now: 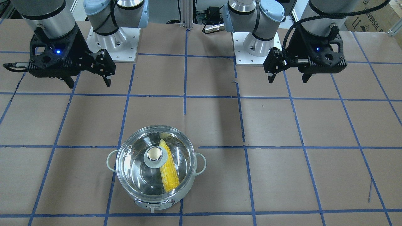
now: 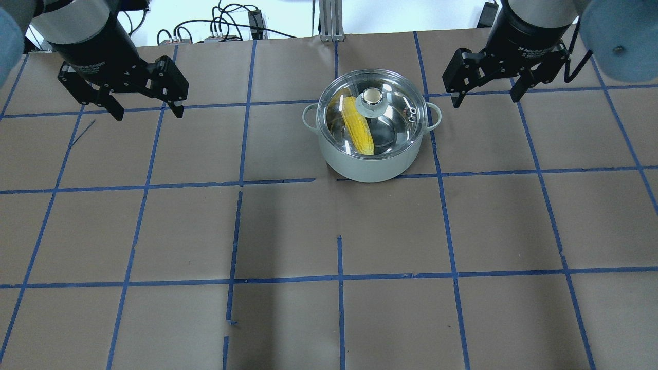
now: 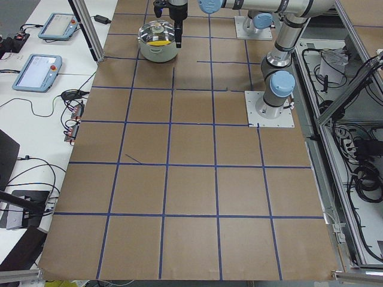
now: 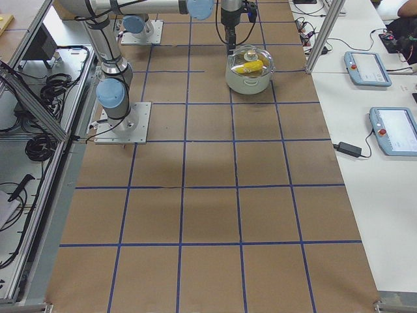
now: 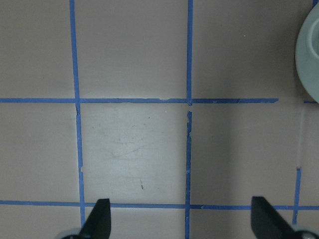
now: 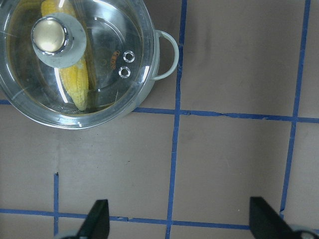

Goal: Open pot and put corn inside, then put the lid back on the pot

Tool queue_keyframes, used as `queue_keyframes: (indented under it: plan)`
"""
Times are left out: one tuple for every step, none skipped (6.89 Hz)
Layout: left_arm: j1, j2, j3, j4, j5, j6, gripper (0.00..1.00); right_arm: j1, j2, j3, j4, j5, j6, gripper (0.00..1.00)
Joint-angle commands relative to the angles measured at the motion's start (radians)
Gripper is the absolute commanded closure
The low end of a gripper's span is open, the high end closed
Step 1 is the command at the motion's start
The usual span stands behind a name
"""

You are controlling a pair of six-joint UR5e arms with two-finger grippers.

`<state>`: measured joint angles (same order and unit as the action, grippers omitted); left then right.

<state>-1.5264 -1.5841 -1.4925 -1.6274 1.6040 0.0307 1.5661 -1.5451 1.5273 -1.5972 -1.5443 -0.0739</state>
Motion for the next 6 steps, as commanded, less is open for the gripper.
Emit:
queue_keyframes:
  plan:
    - [0.000, 0.000, 0.000, 0.000, -0.001, 0.000, 0.00, 0.002, 0.000, 0.002, 0.002, -0.003, 0.000, 0.00]
    - [0.000, 0.000, 0.000, 0.000, -0.002, 0.000, 0.00, 0.002, 0.002, 0.001, 0.002, -0.003, 0.002, 0.00]
    - [0.000, 0.001, 0.000, 0.000, 0.002, 0.000, 0.00, 0.005, 0.003, 0.001, 0.002, -0.005, 0.003, 0.00]
    - [0.000, 0.000, 0.000, 0.000, 0.001, 0.002, 0.00, 0.003, 0.003, 0.001, 0.002, -0.005, 0.003, 0.00]
    - [0.000, 0.000, 0.000, 0.001, -0.001, 0.000, 0.00, 0.003, 0.003, 0.001, 0.002, -0.025, 0.002, 0.00]
    - [0.000, 0.001, 0.000, 0.000, 0.002, 0.000, 0.00, 0.000, 0.005, 0.001, 0.000, -0.039, 0.000, 0.00]
